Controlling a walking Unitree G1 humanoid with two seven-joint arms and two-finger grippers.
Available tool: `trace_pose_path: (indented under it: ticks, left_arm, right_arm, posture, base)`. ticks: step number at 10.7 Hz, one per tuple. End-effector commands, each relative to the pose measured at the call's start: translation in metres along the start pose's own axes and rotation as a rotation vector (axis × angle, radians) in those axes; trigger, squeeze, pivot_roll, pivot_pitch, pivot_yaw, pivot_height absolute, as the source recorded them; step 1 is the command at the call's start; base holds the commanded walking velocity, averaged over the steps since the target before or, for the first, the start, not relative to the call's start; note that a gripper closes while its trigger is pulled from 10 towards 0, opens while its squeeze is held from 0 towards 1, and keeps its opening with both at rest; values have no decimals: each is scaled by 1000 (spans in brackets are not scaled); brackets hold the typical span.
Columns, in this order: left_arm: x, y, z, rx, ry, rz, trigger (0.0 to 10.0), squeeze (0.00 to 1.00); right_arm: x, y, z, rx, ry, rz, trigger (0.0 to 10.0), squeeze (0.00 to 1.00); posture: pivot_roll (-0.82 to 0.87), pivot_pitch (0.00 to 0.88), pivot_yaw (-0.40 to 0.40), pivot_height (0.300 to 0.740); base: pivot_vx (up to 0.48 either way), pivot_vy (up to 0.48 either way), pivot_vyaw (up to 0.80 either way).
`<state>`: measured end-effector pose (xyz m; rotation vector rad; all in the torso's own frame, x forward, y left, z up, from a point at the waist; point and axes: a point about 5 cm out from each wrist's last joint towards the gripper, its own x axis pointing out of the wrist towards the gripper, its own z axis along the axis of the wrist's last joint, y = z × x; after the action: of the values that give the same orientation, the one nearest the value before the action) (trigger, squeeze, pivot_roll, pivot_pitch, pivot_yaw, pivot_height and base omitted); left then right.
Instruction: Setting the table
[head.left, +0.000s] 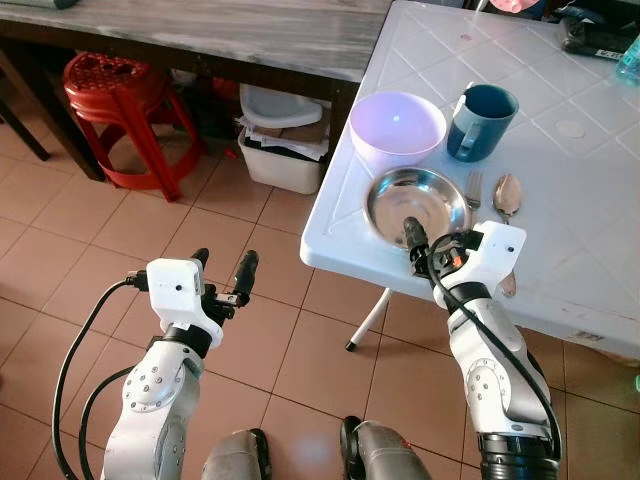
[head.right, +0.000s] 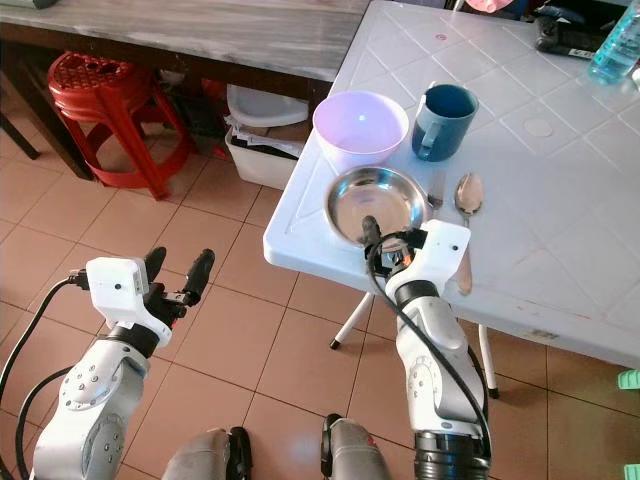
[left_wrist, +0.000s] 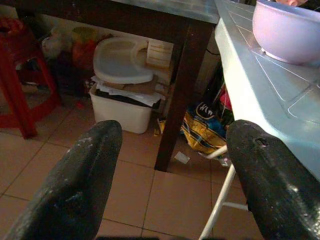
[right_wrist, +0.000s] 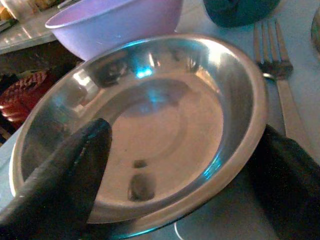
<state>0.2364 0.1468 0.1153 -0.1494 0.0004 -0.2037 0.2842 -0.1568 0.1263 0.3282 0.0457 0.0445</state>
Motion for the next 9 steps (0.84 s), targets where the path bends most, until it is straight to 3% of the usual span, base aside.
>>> trace_pose_path:
  ticks: [1, 9]
  left_arm:
    - [-3, 1, 1, 10, 2, -6, 10000, 0]
    - [-4, 0, 1, 12, 3, -18, 10000, 0]
  right_arm:
    - [-2, -5, -8, 18, 42, -30, 0, 0]
    - [-2, -12, -17, 211, 119, -109, 0, 0]
  posture:
    - [17, 207, 22, 740]
    - [16, 214, 20, 740]
  base:
    - [0, 0, 0]
    - [0, 0, 0]
